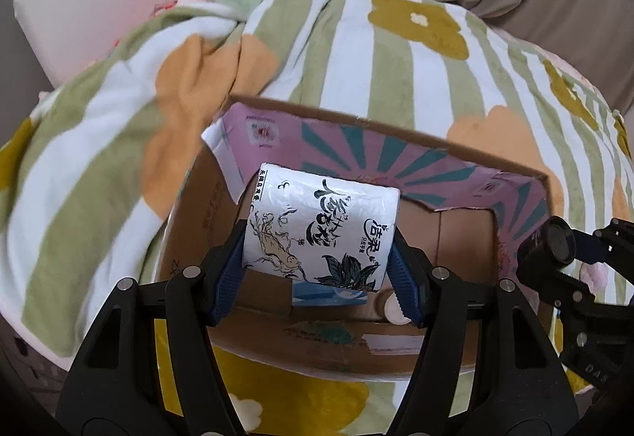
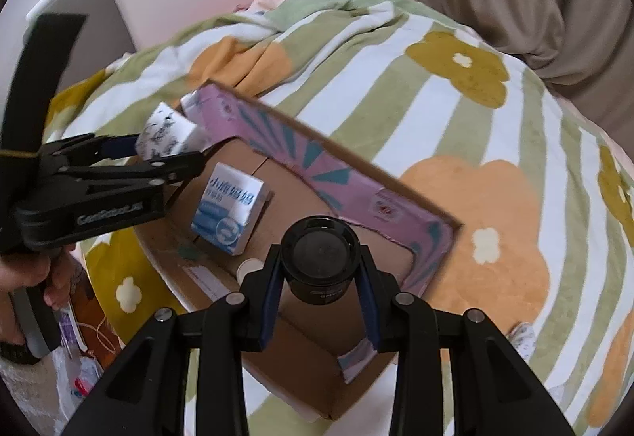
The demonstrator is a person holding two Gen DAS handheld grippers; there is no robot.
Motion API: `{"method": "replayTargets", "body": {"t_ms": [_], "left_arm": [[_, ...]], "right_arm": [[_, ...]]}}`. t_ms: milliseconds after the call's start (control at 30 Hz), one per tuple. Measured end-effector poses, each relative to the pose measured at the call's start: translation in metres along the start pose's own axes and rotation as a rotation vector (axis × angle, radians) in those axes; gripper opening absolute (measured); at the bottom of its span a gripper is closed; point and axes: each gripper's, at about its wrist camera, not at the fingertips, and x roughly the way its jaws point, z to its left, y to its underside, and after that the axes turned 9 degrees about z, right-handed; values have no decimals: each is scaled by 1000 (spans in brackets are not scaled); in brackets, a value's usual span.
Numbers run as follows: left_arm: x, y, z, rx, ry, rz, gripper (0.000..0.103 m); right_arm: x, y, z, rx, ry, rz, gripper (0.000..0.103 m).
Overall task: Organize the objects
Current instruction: 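Carry packet and jar over the cardboard box and release both inside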
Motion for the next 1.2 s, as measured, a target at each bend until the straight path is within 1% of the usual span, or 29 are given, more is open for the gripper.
{"method": "replayTargets", "body": {"t_ms": [167, 233, 267, 300, 333, 367, 400, 433, 467, 567, 800, 933, 1100, 1200], "left_arm": [[1, -4, 4, -7, -12, 6, 62], [0, -7, 3, 8, -17, 5, 62], [-1, -8, 2, 18, -19, -2, 64], [-3, -9, 0, 26, -26, -9, 66], [-4, -11, -2, 34, -37, -14, 81], [-5, -13, -5, 42, -51, -17, 103], [-6, -14, -6, 48, -56, -26, 102], [-7, -14, -9, 57, -58, -30, 103], [-8, -15, -11, 63, -61, -32, 103], [-9, -18, -13, 72, -73, -26, 103], [-10, -18, -11, 56, -52, -16, 103], [-17, -18, -11, 51, -39, -26, 103], [-32, -17, -14, 49, -27, -44, 103], [-49, -17, -20, 61, -21, -70, 103]], "right_arm": [[2, -3, 6, -21, -12, 3, 33], [4, -4, 8, -29, -23, 12, 33], [6, -5, 9, -29, -26, 18, 33], [8, -6, 10, -31, -34, 28, 33], [11, -6, 11, -33, -43, 48, 35], [13, -5, 12, -36, -43, 58, 53], [14, -4, 13, -39, -39, 62, 66], [15, -3, 13, -43, -38, 60, 91], [16, -1, 14, -48, -37, 53, 101], [17, 5, 14, -54, -24, 40, 102], [16, 10, 10, -52, -3, 46, 102], [12, 12, 9, -49, -5, 44, 102], [-2, 14, 9, -45, 0, 20, 102], [-22, 17, 8, -49, 23, -17, 102]]}}
